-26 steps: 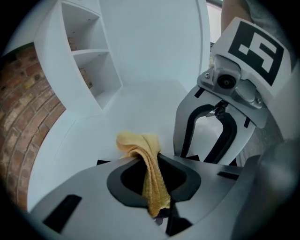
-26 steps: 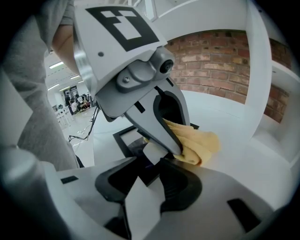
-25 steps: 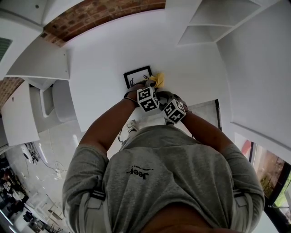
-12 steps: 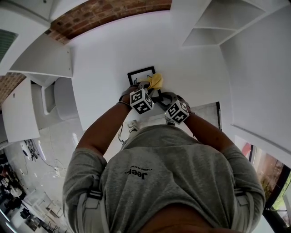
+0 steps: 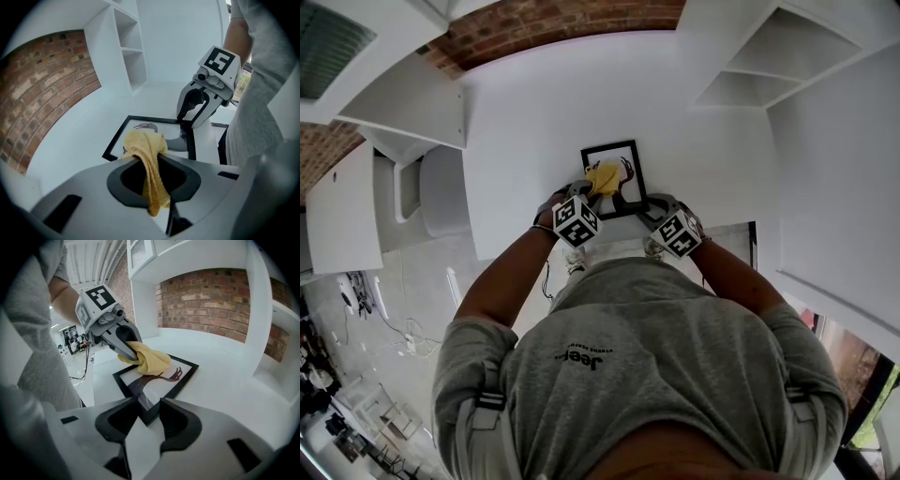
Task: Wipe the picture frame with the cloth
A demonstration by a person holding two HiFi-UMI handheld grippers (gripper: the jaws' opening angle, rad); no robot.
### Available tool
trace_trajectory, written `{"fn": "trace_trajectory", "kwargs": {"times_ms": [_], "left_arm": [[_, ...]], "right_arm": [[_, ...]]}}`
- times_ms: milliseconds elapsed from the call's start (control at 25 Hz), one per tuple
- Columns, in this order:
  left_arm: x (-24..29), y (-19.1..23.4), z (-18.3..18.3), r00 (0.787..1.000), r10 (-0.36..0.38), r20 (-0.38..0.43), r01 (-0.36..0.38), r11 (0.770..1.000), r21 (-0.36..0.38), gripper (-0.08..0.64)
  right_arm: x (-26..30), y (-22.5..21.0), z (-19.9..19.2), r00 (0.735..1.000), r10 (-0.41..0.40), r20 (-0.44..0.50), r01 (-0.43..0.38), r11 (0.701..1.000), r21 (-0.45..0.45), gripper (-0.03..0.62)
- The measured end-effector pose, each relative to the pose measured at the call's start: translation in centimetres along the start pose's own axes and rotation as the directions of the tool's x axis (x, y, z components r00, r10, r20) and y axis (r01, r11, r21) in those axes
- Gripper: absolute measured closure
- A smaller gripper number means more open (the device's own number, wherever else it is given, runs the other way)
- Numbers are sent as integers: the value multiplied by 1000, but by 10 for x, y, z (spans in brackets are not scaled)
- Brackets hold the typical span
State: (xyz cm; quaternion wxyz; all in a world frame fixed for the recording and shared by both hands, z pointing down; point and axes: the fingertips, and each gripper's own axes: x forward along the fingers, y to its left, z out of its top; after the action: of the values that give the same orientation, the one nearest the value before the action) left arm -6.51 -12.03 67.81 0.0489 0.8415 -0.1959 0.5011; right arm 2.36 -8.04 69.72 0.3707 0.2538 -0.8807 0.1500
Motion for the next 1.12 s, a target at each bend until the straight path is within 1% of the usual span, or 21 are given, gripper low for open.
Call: {"fn": "trace_trajectory", "kwargs": {"times_ms": [320, 600, 880, 1120], "left_arm": [[-15, -1, -26, 1000, 19, -10, -19, 998, -64, 494], [-30, -3, -43, 999, 36, -8, -36, 991, -132, 494], [-50, -2, -50, 998, 59, 12, -56, 980, -192, 494], [-70, -7, -53, 997, 63, 35, -53, 968, -246, 494]], "right_arm": [[1, 0, -1, 1000, -5, -22, 5, 1000, 0, 440], [4, -1, -4, 999, -8, -46, 8, 1000, -3, 440], [5, 1, -5, 996, -5, -89, 5, 1000, -2, 439], [4, 4, -2, 992, -1, -125, 3, 1000, 11, 440]]}}
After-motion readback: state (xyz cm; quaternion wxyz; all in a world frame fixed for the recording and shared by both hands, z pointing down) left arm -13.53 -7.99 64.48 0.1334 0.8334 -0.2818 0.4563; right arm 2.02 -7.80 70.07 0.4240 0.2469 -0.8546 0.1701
